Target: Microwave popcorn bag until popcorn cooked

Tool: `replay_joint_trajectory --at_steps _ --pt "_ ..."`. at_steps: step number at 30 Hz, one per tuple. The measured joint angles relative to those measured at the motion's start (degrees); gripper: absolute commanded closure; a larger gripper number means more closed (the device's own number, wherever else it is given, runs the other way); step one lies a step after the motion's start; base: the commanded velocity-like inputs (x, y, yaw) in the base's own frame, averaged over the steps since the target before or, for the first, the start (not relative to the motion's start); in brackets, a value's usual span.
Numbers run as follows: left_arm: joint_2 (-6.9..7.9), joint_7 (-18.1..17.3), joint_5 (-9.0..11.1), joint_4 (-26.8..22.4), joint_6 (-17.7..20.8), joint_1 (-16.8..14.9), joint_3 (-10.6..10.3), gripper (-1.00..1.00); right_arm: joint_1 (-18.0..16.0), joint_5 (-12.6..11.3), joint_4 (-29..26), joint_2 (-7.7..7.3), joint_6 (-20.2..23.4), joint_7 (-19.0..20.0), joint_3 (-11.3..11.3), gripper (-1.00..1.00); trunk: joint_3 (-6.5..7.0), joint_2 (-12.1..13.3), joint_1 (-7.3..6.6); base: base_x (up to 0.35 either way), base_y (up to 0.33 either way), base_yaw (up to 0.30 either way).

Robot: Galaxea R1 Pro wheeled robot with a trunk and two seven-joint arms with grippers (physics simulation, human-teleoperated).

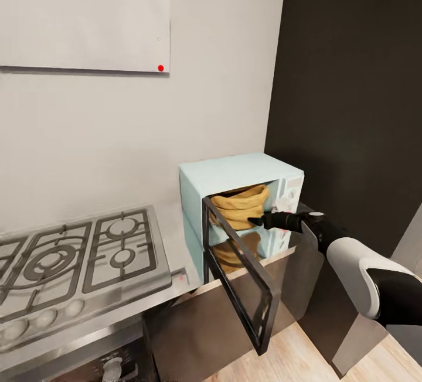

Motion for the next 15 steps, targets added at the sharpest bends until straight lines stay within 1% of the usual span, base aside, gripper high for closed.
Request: replay_joint_trajectory --at_steps 5,10,12,15 --pt "-0.15 0.01 -0.04 0.00 0.01 0.01 0.06 -1.00 0.01 0.05 -0.03 0.18 -0.20 -0.04 0.01 -1.00 0.00 0.00 0.00 0.000 0.000 0.025" --pt "-0.17 0.09 0.05 -0.01 0.01 -0.02 0.12 -1.00 0.01 0.16 -0.09 0.62 -1.90 -1.10 -0.09 -1.00 0.00 0.00 0.00 0.007 0.000 0.000" --pt "-0.14 0.10 0.11 -0.01 0.01 -0.01 0.08 -1.00 0.01 0.07 -0.05 0.69 -2.95 -1.35 -0.11 -1.00 0.00 0.00 -0.01 0.106 0.000 0.000" --pt "-0.10 0.10 0.13 0.00 0.01 0.01 0.06 -1.00 0.01 -0.03 -0.04 0.78 -3.35 -1.41 -0.11 -1.00 0.00 0.00 -0.02 0.171 0.000 0.000"
